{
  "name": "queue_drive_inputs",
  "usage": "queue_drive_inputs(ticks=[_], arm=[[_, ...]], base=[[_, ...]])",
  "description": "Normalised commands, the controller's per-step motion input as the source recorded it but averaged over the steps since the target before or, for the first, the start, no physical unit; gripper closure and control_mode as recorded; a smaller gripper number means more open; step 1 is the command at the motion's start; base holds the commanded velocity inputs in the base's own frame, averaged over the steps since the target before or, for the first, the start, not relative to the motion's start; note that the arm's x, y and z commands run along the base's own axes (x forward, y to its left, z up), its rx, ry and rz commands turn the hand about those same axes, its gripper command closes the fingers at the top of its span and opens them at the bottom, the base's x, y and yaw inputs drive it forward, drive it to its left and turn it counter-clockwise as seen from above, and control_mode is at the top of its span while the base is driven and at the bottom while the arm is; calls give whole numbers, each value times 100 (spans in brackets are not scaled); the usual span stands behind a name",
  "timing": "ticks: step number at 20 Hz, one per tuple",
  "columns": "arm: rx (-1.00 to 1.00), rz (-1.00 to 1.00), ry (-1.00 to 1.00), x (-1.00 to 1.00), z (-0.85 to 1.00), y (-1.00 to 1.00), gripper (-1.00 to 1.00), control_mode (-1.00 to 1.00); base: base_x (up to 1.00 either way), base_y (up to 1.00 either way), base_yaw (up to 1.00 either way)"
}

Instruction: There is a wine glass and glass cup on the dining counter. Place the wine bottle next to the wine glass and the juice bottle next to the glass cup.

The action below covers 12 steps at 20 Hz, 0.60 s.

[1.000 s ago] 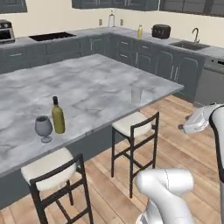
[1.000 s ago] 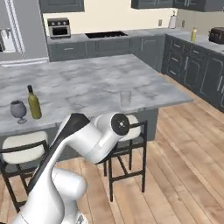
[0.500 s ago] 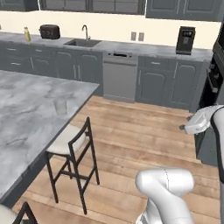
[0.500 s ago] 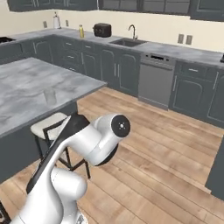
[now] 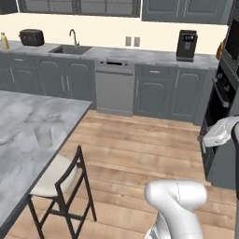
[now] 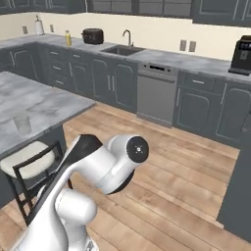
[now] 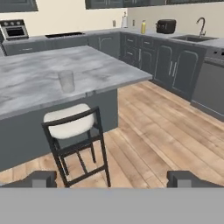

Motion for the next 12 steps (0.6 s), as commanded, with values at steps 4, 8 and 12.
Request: queue_drive_inputs(ticks=[4,8,12], arm=[[0,0,0,0,0,0,-100,100],[0,0,0,0,0,0,-100,100],[0,0,0,0,0,0,-100,100]], base=[[94,2,-7],[94,3,-7],[94,4,-6]])
